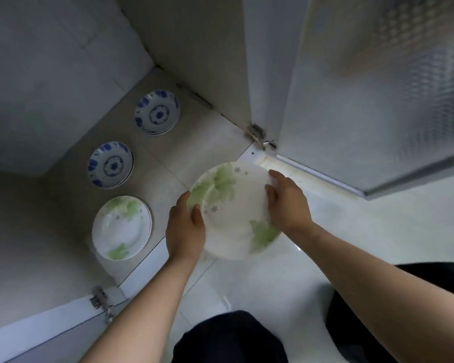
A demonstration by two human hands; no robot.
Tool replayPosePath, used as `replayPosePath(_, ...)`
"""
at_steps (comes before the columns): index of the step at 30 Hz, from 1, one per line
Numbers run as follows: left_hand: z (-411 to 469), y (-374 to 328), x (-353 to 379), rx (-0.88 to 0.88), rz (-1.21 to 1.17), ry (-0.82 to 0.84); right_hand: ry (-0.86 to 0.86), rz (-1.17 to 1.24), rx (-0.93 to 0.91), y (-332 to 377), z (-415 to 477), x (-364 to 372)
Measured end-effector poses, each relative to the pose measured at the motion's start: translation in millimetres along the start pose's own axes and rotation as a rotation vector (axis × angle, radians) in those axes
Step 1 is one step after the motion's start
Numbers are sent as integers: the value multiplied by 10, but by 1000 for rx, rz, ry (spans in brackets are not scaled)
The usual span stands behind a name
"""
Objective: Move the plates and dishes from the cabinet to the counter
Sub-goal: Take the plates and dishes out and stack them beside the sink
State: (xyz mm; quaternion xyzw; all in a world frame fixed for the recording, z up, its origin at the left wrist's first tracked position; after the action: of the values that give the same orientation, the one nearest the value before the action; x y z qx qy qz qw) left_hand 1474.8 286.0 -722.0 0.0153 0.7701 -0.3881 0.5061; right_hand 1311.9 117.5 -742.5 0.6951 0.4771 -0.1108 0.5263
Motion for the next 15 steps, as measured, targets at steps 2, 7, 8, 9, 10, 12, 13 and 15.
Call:
replayPosePath(2,-398,-473,-328,2,-43,65,-2,-9,46,23,-431,-549)
replayPosePath(7,-1403,-1799,-1289,14,-75,243,-51,14,120,304,-1625,-2089)
replayPosePath(8,-1565,-2085,-1475,32,-69,273,-75,28,134,377,-1866,-2418)
replayPosePath(9,-1716,-2372,-1657,50,-65,299,-99,44,149,443,-2104,-2743)
replayPosePath(10,-1853,-2663,-1824,74,-59,326,-125,62,173,491,-2336,-3062)
replayPosePath(12,-2098,-3258,-2082,150,-44,386,-193,116,233,522,-2788,-3690)
replayPosePath(13,-2205,-3562,-2168,205,-40,411,-238,146,261,508,-2997,-3993)
replayPosePath(15,-2387,-4142,-2247,336,-35,455,-343,200,320,419,-3384,-4541)
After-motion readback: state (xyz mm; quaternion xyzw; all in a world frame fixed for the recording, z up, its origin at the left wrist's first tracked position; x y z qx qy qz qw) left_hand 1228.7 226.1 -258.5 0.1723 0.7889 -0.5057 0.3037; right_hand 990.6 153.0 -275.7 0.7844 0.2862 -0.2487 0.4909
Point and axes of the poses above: each hand's wrist, its own z-axis towards the middle knuckle, its own x-axis out of the palm, y = z × x, the point moved 8 cm from there along z, towards the middle knuckle, and after that the axes turned 10 degrees about x, right-handed, at the moved point
